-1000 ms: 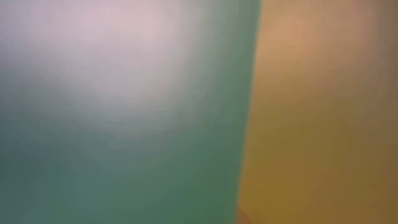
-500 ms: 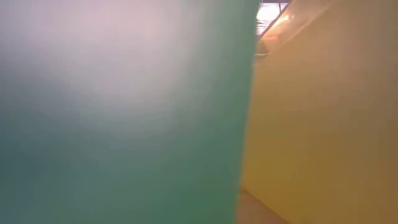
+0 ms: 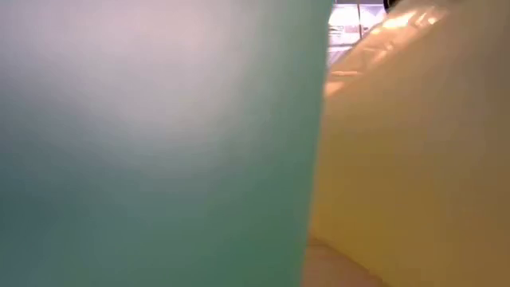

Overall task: Pick & Place USB Port
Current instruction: Put the left brown hdmi cable into the yellow bin

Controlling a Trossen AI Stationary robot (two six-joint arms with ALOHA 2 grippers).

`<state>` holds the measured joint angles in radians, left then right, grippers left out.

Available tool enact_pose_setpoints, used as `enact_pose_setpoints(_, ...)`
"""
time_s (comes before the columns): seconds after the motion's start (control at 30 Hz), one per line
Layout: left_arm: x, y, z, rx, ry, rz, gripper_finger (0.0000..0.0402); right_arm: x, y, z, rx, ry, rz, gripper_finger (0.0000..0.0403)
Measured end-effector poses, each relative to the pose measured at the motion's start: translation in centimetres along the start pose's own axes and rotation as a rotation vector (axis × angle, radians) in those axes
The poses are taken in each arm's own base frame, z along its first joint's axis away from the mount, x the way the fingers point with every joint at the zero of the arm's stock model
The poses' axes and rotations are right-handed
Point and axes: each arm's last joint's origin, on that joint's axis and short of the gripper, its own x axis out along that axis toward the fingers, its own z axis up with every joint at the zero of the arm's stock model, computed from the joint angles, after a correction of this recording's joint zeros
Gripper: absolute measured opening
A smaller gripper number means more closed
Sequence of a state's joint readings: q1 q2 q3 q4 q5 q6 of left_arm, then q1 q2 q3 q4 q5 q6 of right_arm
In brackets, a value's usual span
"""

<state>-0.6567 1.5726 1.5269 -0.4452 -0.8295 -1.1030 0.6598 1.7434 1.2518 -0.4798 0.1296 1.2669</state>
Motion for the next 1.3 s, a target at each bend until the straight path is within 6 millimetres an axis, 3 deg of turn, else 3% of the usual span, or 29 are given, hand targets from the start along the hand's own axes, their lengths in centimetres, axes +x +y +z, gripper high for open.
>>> enact_pose_setpoints(0.2, 0.0, 0.0, 0.0, 0.003, 0.001, 0.000, 0.0161, 1.7, 0.4, -0.3, -0.052, 0.044, 0.046, 0.0015)
enact_pose_setpoints(0.9, 0.0, 0.1, -0.1, 0.019, 0.024, 0.003, 0.0161, 1.6, 1.5, 0.9, -0.029, 0.020, 0.184, 0.0007)
enact_pose_setpoints(1.3, -0.2, 0.2, -0.4, 0.040, 0.036, 0.012, 0.0161, 1.8, 0.0, 1.7, -0.011, 0.056, 0.077, 0.0117)
